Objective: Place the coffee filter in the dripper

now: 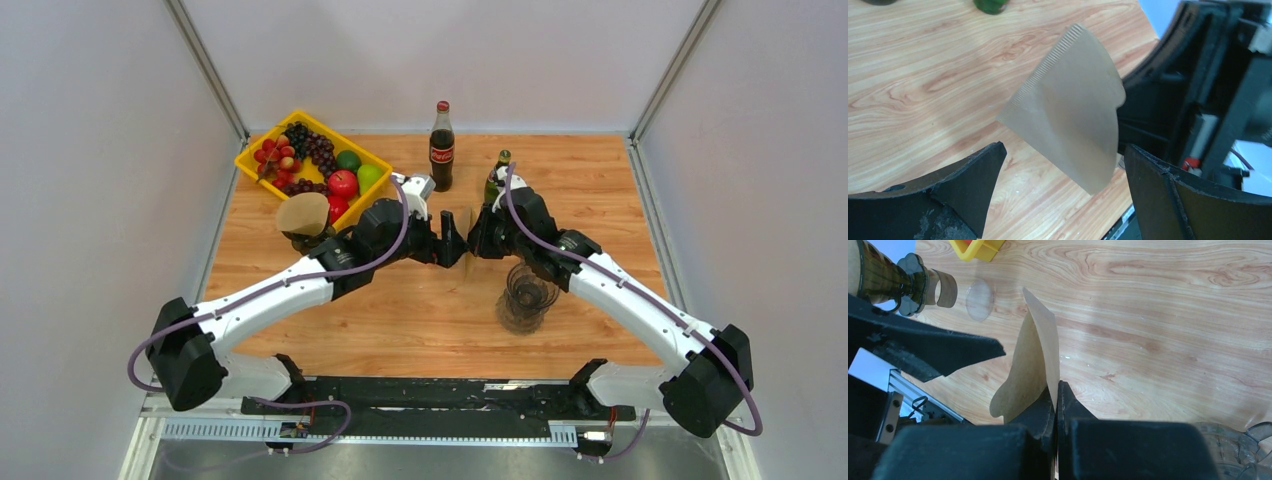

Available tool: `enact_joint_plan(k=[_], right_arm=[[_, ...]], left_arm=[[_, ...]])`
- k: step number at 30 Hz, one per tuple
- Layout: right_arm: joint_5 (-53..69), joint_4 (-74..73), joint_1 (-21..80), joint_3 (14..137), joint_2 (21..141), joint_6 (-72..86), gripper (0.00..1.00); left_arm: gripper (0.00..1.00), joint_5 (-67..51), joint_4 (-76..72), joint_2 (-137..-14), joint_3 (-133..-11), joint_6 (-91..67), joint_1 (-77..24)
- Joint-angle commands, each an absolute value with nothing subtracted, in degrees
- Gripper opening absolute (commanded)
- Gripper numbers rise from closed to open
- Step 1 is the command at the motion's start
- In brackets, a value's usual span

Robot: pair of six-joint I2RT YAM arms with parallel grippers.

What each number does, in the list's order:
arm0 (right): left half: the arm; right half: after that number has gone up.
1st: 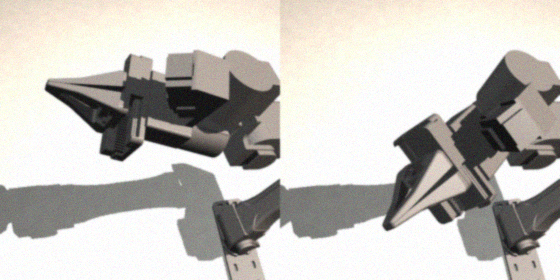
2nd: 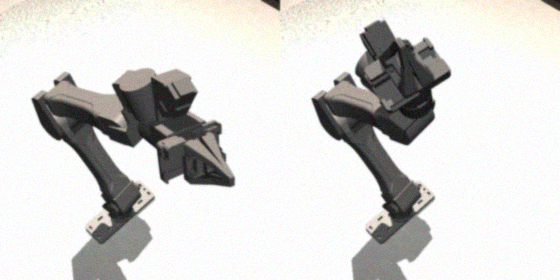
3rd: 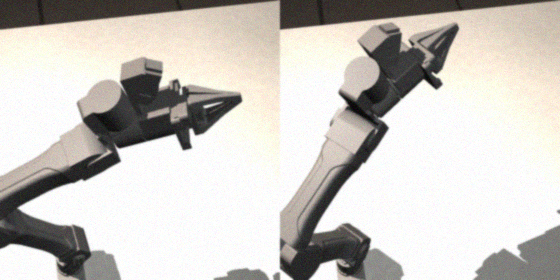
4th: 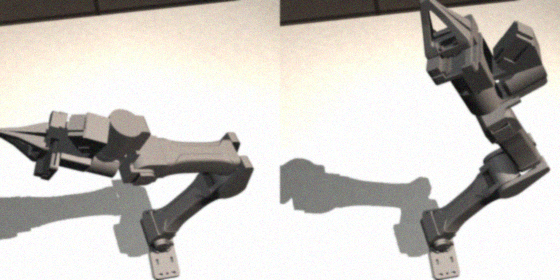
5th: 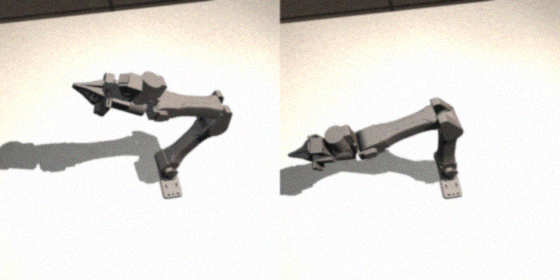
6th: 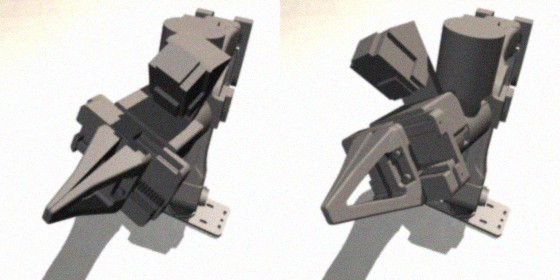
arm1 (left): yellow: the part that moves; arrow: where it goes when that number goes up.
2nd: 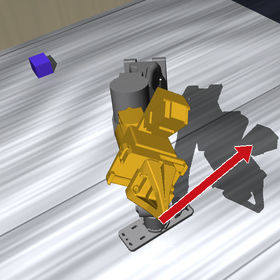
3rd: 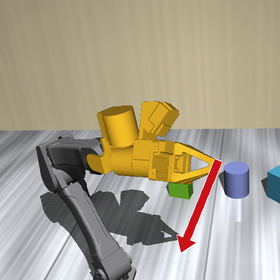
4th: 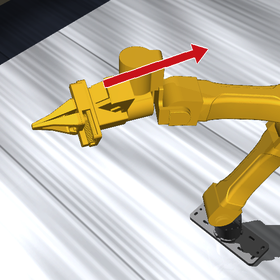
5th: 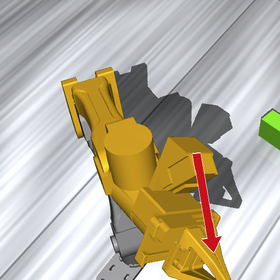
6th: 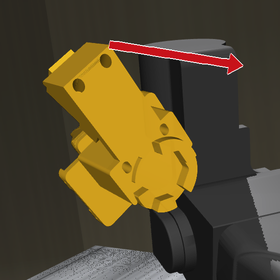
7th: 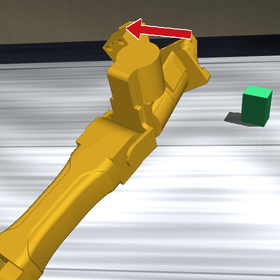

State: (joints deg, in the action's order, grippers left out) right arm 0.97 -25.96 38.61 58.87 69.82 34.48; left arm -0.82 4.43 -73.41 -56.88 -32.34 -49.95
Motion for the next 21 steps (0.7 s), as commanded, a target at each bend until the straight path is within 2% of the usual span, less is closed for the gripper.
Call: enact_joint_plan(k=[1,15,21], right_arm=[[2.5,-25.2,38.9,61.5,69.5,35.9,0.00],[1.1,-25.3,38.9,61.3,70.2,34.5,0.00],[0.1,-25.3,38.9,61.7,70.7,34.3,0.00]], left_arm=[[1.00,5.9,5.8,-75.5,-61.3,-34.0,-50.7],[1.00,20.2,13.4,-78.4,-65.6,-34.4,-52.7],[0.99,22.5,16.7,-81.0,-68.6,-33.0,-53.7]])
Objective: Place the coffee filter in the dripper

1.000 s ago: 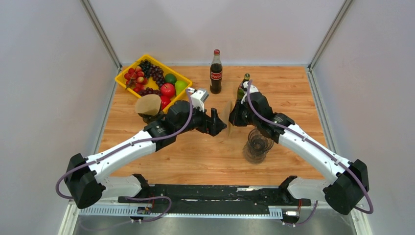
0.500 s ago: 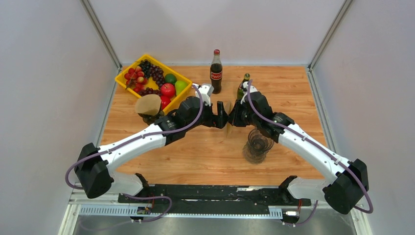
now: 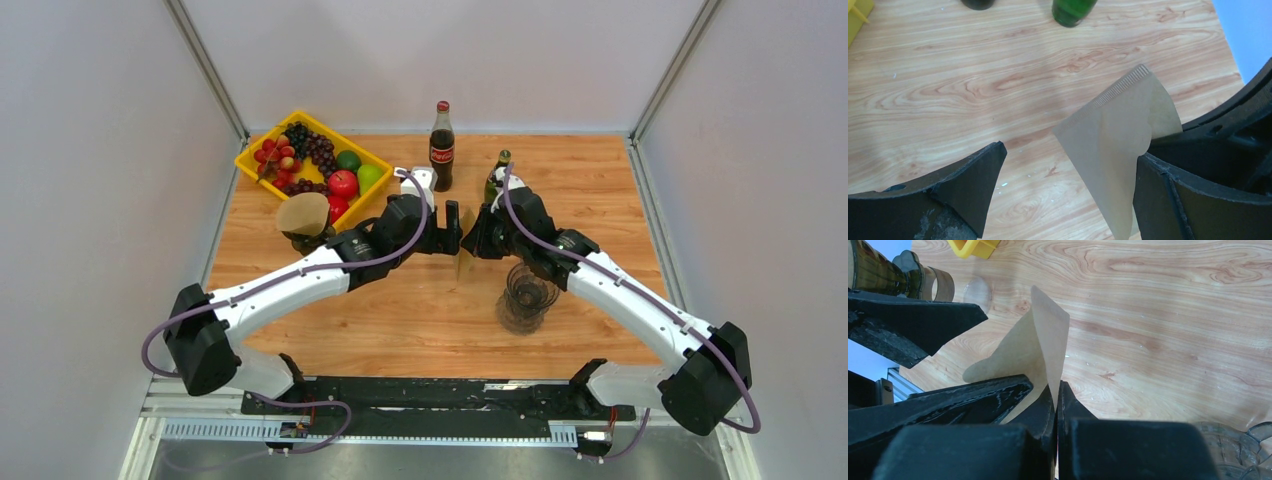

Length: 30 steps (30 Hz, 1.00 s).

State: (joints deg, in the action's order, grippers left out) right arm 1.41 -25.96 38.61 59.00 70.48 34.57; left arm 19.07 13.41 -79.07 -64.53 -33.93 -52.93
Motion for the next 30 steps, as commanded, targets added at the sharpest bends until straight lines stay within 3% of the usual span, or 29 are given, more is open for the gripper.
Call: enact_joint_plan(k=[1,9,23,30], right_arm=[[0.1,-25.2,38.9,61.7,70.8,34.5,0.00],[-2.4,-25.1,39.9,62.4,71.9,35.3,0.00],[-7.3,-25.0,40.1,61.6,72.1,37.0,0.00],[-8.6,-25.1,40.2,61.3,72.3,36.3,0.00]], left_arm=[[0.99,22.1,17.0,-81.3,-68.9,-32.9,-53.9],[0.86,20.6,16.9,-84.0,-70.9,-33.4,-54.5],[0.35,18.5,18.7,-85.8,-72.4,-34.7,-54.5],[0.15,18.5,19.8,-84.1,-71.9,-32.8,-54.6]])
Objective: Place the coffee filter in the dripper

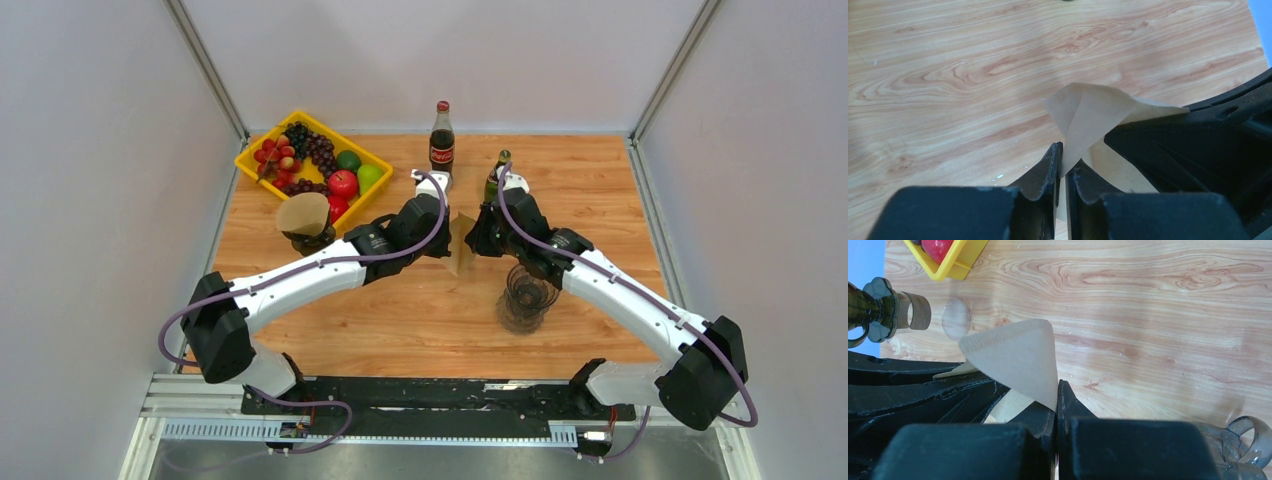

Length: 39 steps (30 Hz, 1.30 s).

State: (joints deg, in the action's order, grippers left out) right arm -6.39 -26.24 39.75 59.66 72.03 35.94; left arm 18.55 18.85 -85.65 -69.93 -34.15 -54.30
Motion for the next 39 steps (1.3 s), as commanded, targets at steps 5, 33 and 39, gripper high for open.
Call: enact_joint_plan(k=[5,33,39], right_arm=[[-10.8,-25.5,40.2,61.3,72.5,35.7,0.00],[-15.4,-29.8,40.5,62.5,72.4,32.0,0.00],[-13.8,-31.5,40.5,62.5,71.1,27.2,0.00]], left_arm=[[0.07,18.1,23.2,-84.0,-73.5,-32.1,-54.5],[0.01,18.0,43.4,-88.9,-82.9,-29.4,-54.6],[0.08,18.2,43.4,-88.8,-83.0,-28.8,-54.6]])
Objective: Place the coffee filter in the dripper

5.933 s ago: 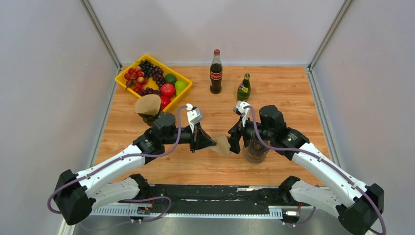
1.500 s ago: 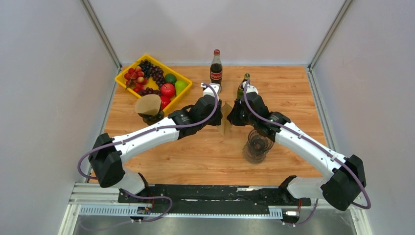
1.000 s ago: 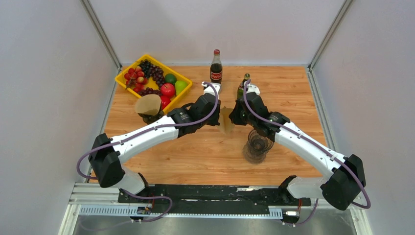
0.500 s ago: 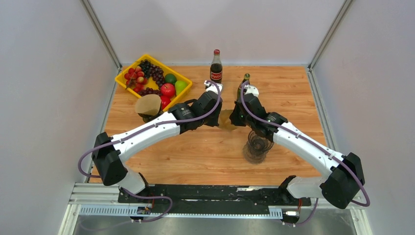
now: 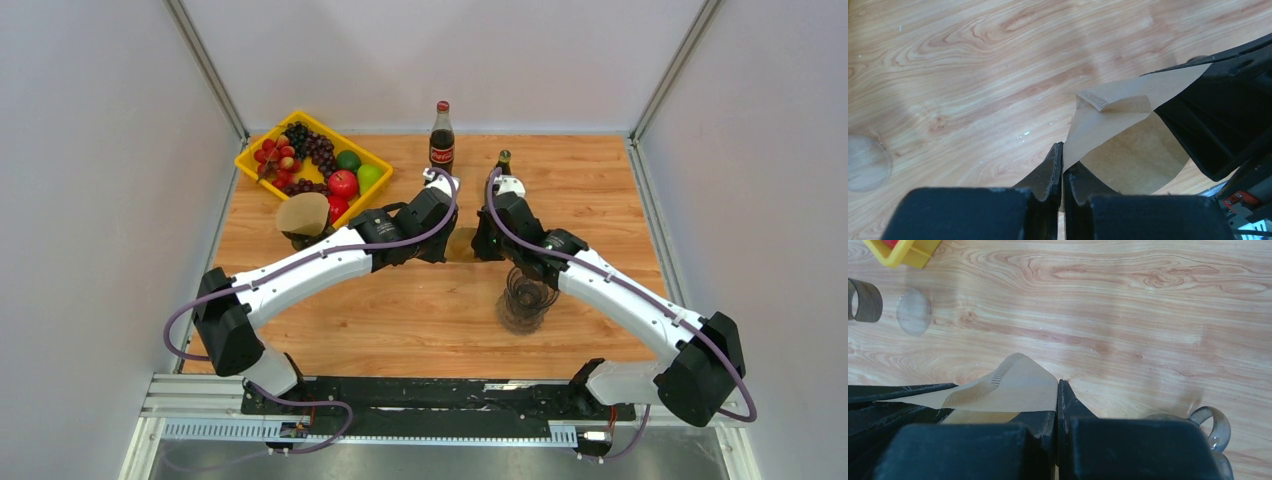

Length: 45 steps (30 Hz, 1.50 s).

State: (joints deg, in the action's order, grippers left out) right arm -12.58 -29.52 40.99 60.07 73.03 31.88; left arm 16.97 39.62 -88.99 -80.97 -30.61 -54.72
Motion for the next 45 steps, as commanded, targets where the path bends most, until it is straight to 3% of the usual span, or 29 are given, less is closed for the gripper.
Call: enact_joint_plan(k=[1,8,14,16,21,31,45], right_arm=[[-13.2,-31.7,40.6,62.5,70.7,26.5,0.00],[-7.8,-31.8,40.5,62.4,68.7,26.5,0.00],[-7.8,-32.9,40.5,62.5,67.8,26.6,0.00],[-7.9,-33.3,40.4,62.5,67.7,26.6,0.00],[-8.4,-34.3,40.5,63.2,68.2,26.4,0.00],[-5.4,-42.7,38.7,69.2,68.3,25.0,0.00],[-5.6,-75.6,34.5,82.8,63.0,22.4,0.00]], left_arm=[[0.08,18.4,43.4,-88.7,-82.9,-28.7,-54.6],[0.20,14.9,40.8,-88.2,-83.0,-28.5,-54.6],[0.43,11.7,38.5,-86.4,-82.7,-28.0,-54.6],[0.54,11.1,37.7,-85.2,-81.7,-27.6,-54.5],[0.96,7.4,34.9,-80.3,-78.2,-26.6,-54.5],[1.00,10.8,32.4,-70.4,-72.0,-26.2,-54.3],[1.00,6.5,26.1,-65.7,-63.0,-28.2,-47.6]])
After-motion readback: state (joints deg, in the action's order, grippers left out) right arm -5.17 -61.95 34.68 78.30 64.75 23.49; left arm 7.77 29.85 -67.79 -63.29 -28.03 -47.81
